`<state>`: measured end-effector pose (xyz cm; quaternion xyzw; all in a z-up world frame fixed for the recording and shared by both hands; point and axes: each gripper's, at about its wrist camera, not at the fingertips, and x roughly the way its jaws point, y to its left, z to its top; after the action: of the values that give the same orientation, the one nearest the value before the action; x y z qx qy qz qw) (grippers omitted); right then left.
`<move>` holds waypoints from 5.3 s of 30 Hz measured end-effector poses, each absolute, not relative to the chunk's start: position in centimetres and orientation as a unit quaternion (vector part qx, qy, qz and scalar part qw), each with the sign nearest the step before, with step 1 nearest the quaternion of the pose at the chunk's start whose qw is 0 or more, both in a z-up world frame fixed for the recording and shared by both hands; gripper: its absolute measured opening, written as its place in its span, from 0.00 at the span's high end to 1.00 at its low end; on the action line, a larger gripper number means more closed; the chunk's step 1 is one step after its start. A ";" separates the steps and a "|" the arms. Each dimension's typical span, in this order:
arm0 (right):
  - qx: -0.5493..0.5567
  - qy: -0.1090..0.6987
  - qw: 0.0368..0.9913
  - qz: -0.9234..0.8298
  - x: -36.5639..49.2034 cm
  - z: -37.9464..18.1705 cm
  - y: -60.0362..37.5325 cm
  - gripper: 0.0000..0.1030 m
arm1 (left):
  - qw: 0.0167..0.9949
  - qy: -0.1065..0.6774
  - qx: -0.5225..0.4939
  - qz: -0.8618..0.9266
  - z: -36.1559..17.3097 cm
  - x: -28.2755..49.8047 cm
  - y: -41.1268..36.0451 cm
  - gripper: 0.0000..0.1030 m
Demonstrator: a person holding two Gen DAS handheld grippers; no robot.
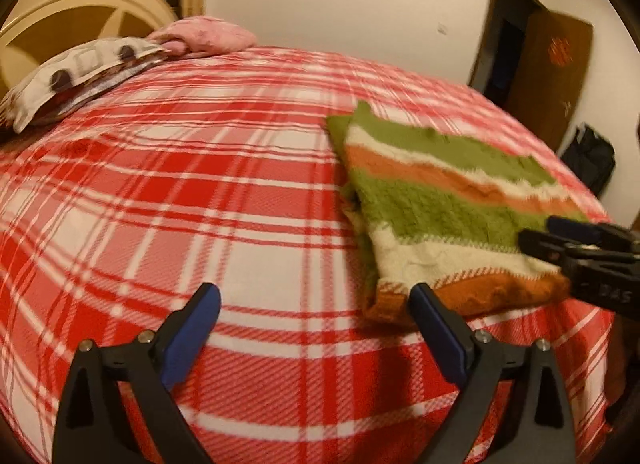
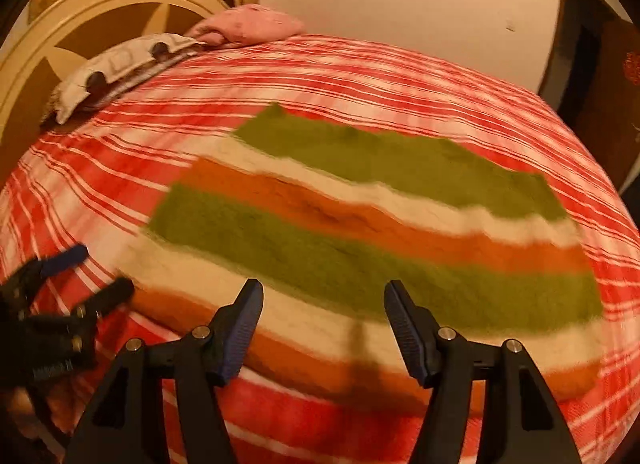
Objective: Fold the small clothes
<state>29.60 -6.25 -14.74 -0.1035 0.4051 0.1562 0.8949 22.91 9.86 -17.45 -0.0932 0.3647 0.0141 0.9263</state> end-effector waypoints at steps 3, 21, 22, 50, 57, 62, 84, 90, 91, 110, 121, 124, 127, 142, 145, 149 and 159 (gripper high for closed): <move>-0.099 0.424 0.883 0.175 30.4 -16.5 -4.1 0.38 | 0.927 0.354 -0.121 0.026 -17.2 22.0 11.4 0.05; -0.300 0.312 0.874 0.222 21.1 -16.2 3.2 0.38 | 0.927 0.345 -0.137 0.059 -15.2 22.8 19.1 0.05; -0.317 0.302 0.871 0.222 20.8 -16.5 3.9 0.38 | 0.927 0.346 -0.137 0.053 -15.0 23.0 19.4 0.05; -0.342 0.274 0.874 0.211 22.6 -17.9 5.3 0.90 | 0.858 0.436 -0.211 -0.173 -16.7 39.8 15.6 0.14; -0.338 0.273 0.874 0.215 23.3 -17.9 4.9 0.90 | 0.852 0.442 -0.211 -0.184 -17.7 42.0 13.9 0.24; -0.337 0.270 0.875 0.220 23.4 -18.0 4.7 0.90 | 0.850 0.449 -0.200 -0.191 -18.0 43.3 13.2 0.50; -0.245 0.257 0.916 0.187 24.3 -13.2 -2.1 0.94 | 0.845 0.430 -0.236 -0.214 -13.9 44.0 11.2 0.86; -0.210 0.244 0.931 0.170 24.3 -11.1 -4.8 0.94 | 0.850 0.411 -0.234 -0.230 -11.5 44.2 8.8 0.87; -0.203 0.243 0.934 0.166 24.5 -10.8 -5.4 0.94 | 0.851 0.410 -0.231 -0.232 -11.2 44.3 8.2 0.87; -0.053 0.280 0.951 0.118 25.4 -9.1 -18.5 0.94 | 0.845 0.411 -0.178 -0.290 -7.7 46.5 -5.4 0.87; 0.021 0.301 0.949 0.088 25.3 -9.7 -25.6 0.94 | 0.834 0.425 -0.137 -0.324 -7.8 47.2 -13.5 0.87; 0.043 0.312 0.946 0.081 24.9 -10.1 -27.4 0.94 | 0.831 0.429 -0.118 -0.333 -8.1 47.2 -16.1 0.87; 0.068 0.329 0.939 0.077 24.8 -10.9 -29.0 0.94 | 0.825 0.441 -0.103 -0.338 -9.3 47.3 -18.4 0.87; 0.133 0.380 0.913 0.065 24.8 -13.7 -32.9 0.94 | 0.822 0.452 -0.056 -0.340 -11.7 46.9 -24.1 0.90; 0.144 0.393 0.906 0.063 25.0 -14.4 -33.2 0.94 | 0.828 0.443 -0.032 -0.344 -11.7 46.4 -25.2 0.93; 0.155 0.406 0.899 0.055 24.8 -15.4 -33.9 0.94 | 0.835 0.428 -0.019 -0.344 -11.2 45.3 -25.5 0.93; 0.158 0.369 0.916 0.011 23.8 -13.0 -36.3 0.92 | 0.892 0.342 0.022 -0.293 -8.4 38.7 -17.1 0.16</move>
<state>23.75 -36.32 -12.95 0.1577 0.3688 0.0112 0.9160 38.69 -17.06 -8.40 0.0219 0.3422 -0.2934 0.8924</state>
